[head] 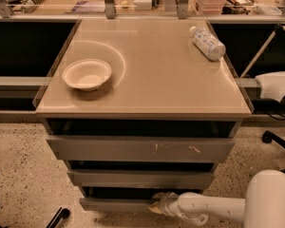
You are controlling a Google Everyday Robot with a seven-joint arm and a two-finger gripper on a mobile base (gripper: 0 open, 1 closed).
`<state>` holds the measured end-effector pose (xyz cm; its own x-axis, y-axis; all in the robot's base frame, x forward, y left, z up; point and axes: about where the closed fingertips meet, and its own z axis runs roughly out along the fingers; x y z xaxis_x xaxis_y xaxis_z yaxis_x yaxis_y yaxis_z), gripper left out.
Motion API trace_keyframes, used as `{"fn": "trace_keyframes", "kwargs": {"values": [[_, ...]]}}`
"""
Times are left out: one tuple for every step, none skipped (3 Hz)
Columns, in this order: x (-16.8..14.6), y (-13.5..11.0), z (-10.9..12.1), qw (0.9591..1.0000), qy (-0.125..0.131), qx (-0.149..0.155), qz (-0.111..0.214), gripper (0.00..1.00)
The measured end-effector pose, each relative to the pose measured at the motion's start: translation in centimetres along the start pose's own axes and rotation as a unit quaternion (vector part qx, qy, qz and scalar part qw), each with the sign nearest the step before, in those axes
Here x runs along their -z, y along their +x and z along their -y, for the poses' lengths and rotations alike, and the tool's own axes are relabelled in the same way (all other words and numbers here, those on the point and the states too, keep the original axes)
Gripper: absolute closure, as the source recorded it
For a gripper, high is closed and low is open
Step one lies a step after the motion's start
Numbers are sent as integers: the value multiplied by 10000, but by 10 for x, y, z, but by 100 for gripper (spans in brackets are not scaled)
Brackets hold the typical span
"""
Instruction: Open bottom drawer
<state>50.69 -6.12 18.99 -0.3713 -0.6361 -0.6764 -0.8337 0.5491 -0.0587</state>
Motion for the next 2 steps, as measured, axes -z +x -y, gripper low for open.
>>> {"fn": "trace_keyframes", "kwargs": {"values": [[5, 13, -14, 9999, -99, 5, 97, 100], [8, 10, -14, 9999, -100, 5, 97, 100]]}}
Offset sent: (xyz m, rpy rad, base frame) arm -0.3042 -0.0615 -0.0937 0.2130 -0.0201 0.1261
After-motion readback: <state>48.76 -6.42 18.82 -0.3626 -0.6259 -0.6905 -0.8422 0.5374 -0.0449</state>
